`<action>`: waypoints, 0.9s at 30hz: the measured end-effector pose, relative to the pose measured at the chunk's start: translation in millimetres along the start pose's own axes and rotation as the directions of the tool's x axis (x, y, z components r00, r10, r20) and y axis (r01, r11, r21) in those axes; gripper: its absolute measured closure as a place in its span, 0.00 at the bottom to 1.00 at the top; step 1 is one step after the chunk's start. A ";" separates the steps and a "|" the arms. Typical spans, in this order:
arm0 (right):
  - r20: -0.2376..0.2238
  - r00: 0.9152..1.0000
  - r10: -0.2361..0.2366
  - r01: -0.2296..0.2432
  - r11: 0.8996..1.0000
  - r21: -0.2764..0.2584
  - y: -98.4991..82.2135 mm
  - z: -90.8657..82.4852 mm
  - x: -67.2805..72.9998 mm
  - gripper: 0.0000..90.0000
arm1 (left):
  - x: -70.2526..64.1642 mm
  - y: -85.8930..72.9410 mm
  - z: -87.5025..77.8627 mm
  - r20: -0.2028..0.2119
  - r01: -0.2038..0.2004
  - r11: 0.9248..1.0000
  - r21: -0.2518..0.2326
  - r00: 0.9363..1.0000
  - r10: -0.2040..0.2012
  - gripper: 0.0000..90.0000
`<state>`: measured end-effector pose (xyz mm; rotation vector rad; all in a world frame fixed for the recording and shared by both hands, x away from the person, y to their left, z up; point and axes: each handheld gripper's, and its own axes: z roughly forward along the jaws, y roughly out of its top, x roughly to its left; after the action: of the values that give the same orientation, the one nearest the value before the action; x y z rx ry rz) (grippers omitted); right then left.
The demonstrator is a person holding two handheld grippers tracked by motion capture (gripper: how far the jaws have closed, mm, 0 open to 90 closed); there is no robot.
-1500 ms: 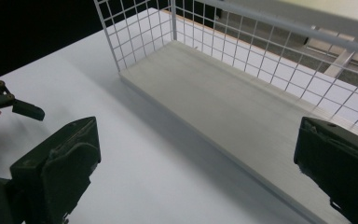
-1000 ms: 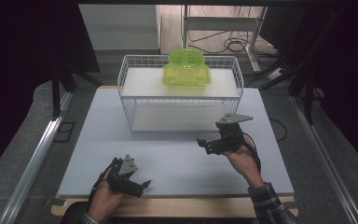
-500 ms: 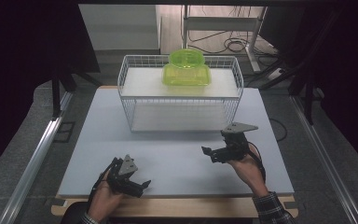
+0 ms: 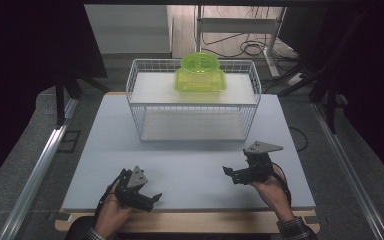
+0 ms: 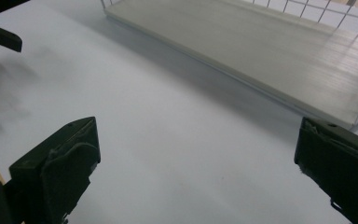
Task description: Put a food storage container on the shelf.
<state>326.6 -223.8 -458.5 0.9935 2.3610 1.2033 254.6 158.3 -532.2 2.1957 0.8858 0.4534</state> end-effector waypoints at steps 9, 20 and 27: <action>0.011 1.000 0.017 -0.017 1.000 0.014 -18.6 -3.3 -2.4 0.00 | 0.5 -0.2 -1.0 -0.002 -0.003 1.000 -0.002 1.000 0.003 0.00; 0.021 0.999 0.025 -0.026 0.999 0.037 -35.7 -3.2 -3.5 0.00 | 0.2 -0.3 0.1 -0.006 -0.007 1.000 0.001 1.000 0.007 0.00; 0.024 0.999 0.043 -0.045 0.997 0.065 -50.0 1.1 -3.7 0.00 | -0.2 -0.4 0.5 -0.007 -0.011 1.000 0.003 1.000 0.011 0.00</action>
<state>307.8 -246.1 -499.3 1.0796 2.3865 1.1304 254.5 158.2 -532.9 2.2037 0.8794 0.4659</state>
